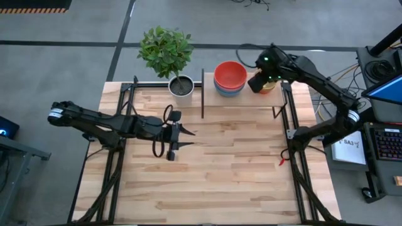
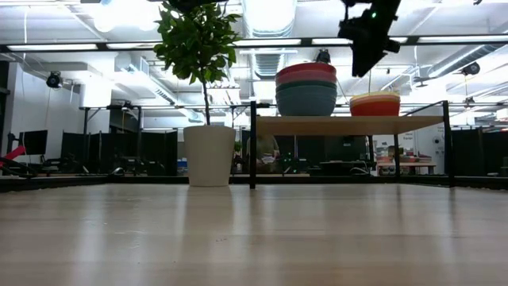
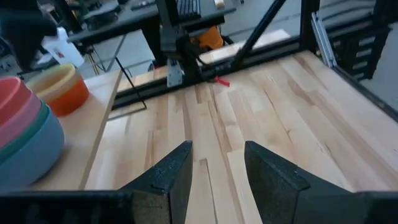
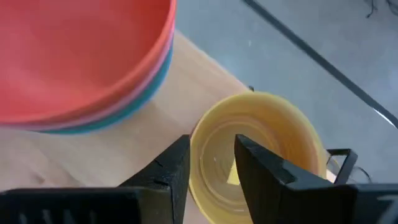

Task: Place and stack bowls onto a shelf
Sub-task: Return to Home Position

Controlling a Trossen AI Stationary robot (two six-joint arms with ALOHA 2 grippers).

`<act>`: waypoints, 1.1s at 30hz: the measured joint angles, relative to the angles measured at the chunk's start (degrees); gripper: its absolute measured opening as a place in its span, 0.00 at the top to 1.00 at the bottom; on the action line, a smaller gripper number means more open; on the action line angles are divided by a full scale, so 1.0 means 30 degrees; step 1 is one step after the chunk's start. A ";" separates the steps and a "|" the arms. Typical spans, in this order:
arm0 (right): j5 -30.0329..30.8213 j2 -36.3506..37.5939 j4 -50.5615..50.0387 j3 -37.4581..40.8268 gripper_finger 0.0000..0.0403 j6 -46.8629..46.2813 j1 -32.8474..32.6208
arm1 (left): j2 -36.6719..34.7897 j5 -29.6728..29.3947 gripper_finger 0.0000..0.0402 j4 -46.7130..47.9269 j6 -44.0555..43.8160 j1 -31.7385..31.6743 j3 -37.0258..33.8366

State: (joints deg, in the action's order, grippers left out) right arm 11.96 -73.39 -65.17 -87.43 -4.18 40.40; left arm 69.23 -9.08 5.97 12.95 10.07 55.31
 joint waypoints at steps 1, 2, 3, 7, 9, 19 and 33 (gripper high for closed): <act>-0.0134 0.0336 0.0210 0.0077 0.72 -0.0111 -0.0051 | 0.0000 0.0000 0.68 0.0224 0.0000 0.0000 0.0000; -0.0507 0.0748 0.0583 0.0269 0.73 -0.0111 -0.0124 | -0.0025 0.0006 0.68 0.0534 0.0000 0.0000 0.0000; -0.0966 0.1232 0.1131 0.0593 0.74 -0.0104 -0.0253 | -0.0053 0.0007 0.68 0.0851 0.0005 0.0000 0.0000; -0.3977 0.3874 0.4887 0.3451 0.81 0.0205 -0.0941 | -0.0411 0.0007 0.68 0.1502 0.0020 0.0000 -0.0245; -0.5904 0.5214 0.6684 0.5270 0.84 0.0640 -0.1368 | -0.0825 0.0014 0.68 0.1319 0.0272 0.0000 -0.0769; -1.0952 1.1359 1.5162 1.5242 0.89 0.1761 -0.4452 | -0.6057 -0.0262 0.68 -0.1210 -0.0276 -0.0015 -0.5036; -1.1158 1.8601 1.9547 2.3043 0.89 0.2166 -0.7574 | -1.4188 -0.0335 0.68 -0.5453 -0.3978 -0.0015 -1.2616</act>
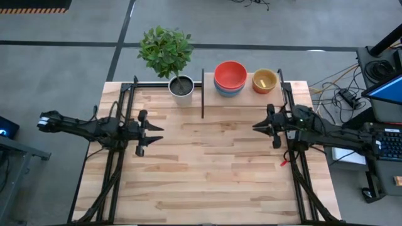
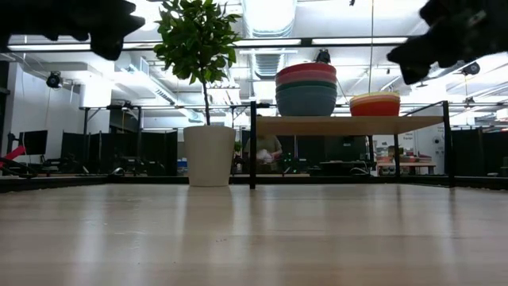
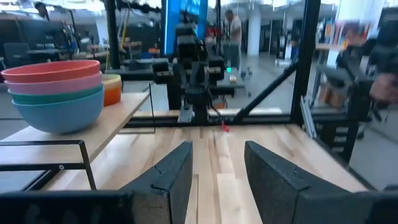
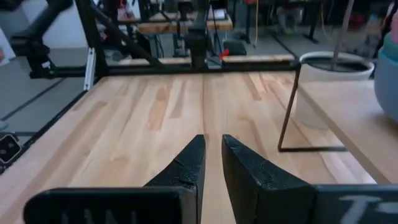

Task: Place and stack bowls onto a shelf
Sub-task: Return to Home Position

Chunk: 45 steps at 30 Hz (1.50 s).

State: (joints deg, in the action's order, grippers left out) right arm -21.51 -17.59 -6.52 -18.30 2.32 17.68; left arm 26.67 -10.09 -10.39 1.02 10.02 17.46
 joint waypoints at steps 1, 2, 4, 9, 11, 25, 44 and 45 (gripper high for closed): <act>-0.0009 0.0596 0.0000 0.0286 0.89 0.0003 0.0007 | -0.0323 -0.0006 0.68 -0.0342 -0.0086 0.0000 -0.0316; -0.0018 0.1213 -0.0007 0.0559 0.89 -0.0002 0.0014 | -0.0664 -0.0007 0.68 -0.0633 -0.0139 0.0000 -0.0610; -0.0277 0.2432 -0.0015 0.1099 0.89 -0.0052 0.0021 | -0.1285 -0.0010 0.68 -0.0983 -0.0200 0.0000 -0.1041; -0.0612 0.5430 -0.0009 0.2296 0.89 -0.0241 0.0022 | -0.2566 -0.0022 0.68 -0.0429 0.0050 0.0000 -0.1147; -0.1013 0.5836 0.0280 0.2755 0.89 -0.0023 0.0020 | -0.3034 -0.0029 0.68 0.0252 0.0318 -0.0004 -0.1153; -0.3831 0.5486 0.3860 0.5532 0.89 0.0245 0.0021 | -0.6860 -0.1311 0.68 -0.0915 0.0420 -0.0058 -0.5170; -0.6333 0.4925 0.3694 0.5871 0.89 -0.1914 0.0021 | -0.7541 -0.4947 0.68 0.0546 -0.0510 -0.0095 -0.5590; -0.6333 0.4933 0.3700 0.5871 0.89 -0.1794 0.0021 | -0.7437 -0.4947 0.68 0.0567 -0.0513 -0.0095 -0.5554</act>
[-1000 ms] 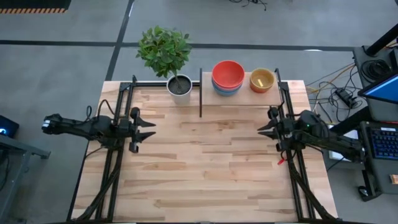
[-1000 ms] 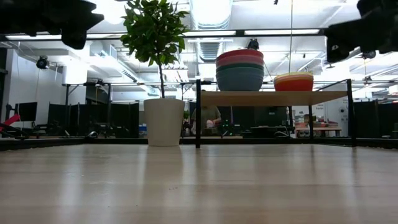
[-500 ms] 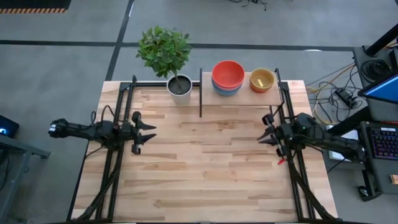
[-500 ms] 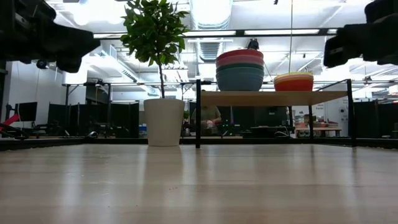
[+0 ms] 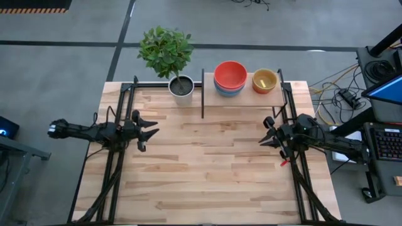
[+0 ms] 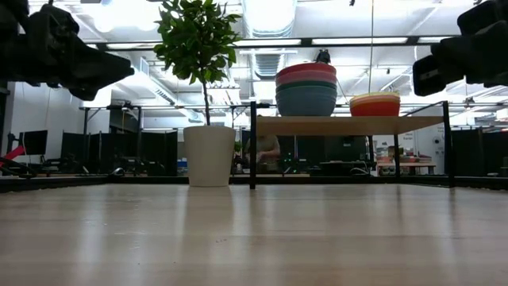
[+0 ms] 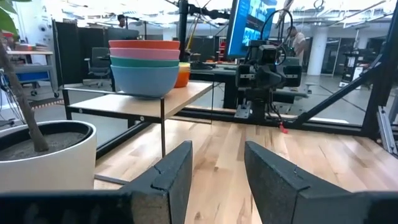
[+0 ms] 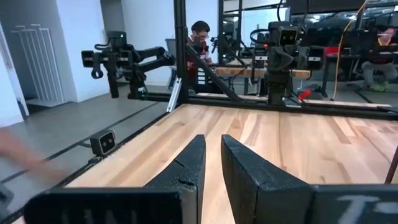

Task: Place and stack bowls onto a shelf
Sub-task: Return to Home Position

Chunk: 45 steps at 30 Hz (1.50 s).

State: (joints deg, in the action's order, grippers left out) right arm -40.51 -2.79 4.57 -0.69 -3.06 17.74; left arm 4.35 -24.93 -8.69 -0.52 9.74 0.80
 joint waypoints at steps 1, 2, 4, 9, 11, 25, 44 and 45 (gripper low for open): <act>0.0000 0.0000 -0.0004 0.0000 0.89 0.0124 0.0000 | 0.0072 0.0000 0.68 0.0004 0.0003 0.0000 0.0051; 0.0000 0.0000 -0.0006 0.0000 0.89 0.0182 0.0000 | 0.0137 0.0000 0.68 -0.0051 0.0001 0.0000 0.0090; 0.0000 0.0000 -0.0004 0.0007 0.89 0.0026 0.0000 | 0.0256 0.0000 0.68 -0.0096 -0.0005 0.0000 0.0116; 0.0000 0.0014 -0.0006 0.0007 0.89 0.0019 0.0000 | 0.0514 0.0000 0.68 -0.0073 -0.0005 0.0000 0.0116; 0.0004 0.0015 -0.0006 0.0007 0.89 0.0023 0.0000 | 0.0615 0.0000 0.68 -0.0073 -0.0005 0.0000 0.0116; 0.0007 0.0007 -0.0006 0.0022 0.89 0.0026 0.0000 | 0.1212 0.0000 0.68 -0.0075 -0.0005 0.0000 0.0138; 0.0015 0.0007 -0.0006 0.0022 0.89 0.0026 0.0000 | 0.1989 0.0000 0.68 -0.0073 -0.0005 0.0000 0.0153; 0.0015 0.0007 0.0000 0.0022 0.89 0.0026 0.0000 | 0.2012 0.0000 0.68 -0.0078 -0.0005 0.0000 0.0153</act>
